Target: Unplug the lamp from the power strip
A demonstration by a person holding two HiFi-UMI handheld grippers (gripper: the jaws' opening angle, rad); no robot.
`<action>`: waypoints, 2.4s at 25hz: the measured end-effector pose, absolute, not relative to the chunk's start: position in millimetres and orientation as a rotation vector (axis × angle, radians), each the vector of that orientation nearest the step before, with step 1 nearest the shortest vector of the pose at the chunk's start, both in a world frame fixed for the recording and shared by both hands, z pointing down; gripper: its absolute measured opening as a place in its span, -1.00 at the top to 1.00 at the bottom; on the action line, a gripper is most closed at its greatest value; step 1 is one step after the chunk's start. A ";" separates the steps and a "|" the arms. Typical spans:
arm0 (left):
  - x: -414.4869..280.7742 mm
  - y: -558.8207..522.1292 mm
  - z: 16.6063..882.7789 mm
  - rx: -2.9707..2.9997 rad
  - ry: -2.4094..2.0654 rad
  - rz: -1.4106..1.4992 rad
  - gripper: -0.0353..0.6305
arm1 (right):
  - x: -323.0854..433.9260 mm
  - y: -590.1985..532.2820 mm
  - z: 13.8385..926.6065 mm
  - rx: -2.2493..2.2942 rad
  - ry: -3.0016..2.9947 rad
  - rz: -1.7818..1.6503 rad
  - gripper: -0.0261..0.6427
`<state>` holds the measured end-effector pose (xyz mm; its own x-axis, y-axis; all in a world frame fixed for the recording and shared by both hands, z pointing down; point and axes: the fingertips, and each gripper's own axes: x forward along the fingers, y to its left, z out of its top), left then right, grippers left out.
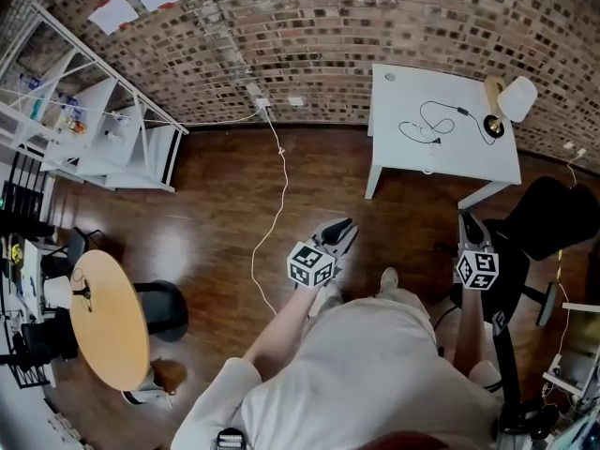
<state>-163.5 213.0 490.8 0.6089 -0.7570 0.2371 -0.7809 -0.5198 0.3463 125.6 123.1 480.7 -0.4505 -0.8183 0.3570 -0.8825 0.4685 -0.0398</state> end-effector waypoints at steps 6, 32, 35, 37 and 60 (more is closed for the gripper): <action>-188.1 215.5 503.2 2.444 -1.147 0.036 0.69 | 99.5 159.9 481.3 1.473 -2.355 0.342 0.76; -103.4 216.4 491.2 2.323 -1.329 0.052 0.67 | 204.3 186.6 514.0 1.288 -2.380 0.302 0.65; -63.0 219.2 497.8 2.330 -1.318 0.075 0.67 | 230.5 187.8 521.3 1.284 -2.384 0.310 0.65; -40.8 222.4 505.7 2.321 -1.309 0.073 0.67 | 244.7 189.4 528.5 1.283 -2.389 0.325 0.65; 3.1 251.6 490.9 2.408 -1.561 0.342 0.69 | 274.6 183.9 523.4 1.143 -2.476 0.249 0.68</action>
<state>3.1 251.6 490.9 0.3980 -0.8566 0.3283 -0.9154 -0.3942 0.0811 274.6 183.9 523.4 -0.5850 -0.6890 0.4277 -0.7605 0.6494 0.0060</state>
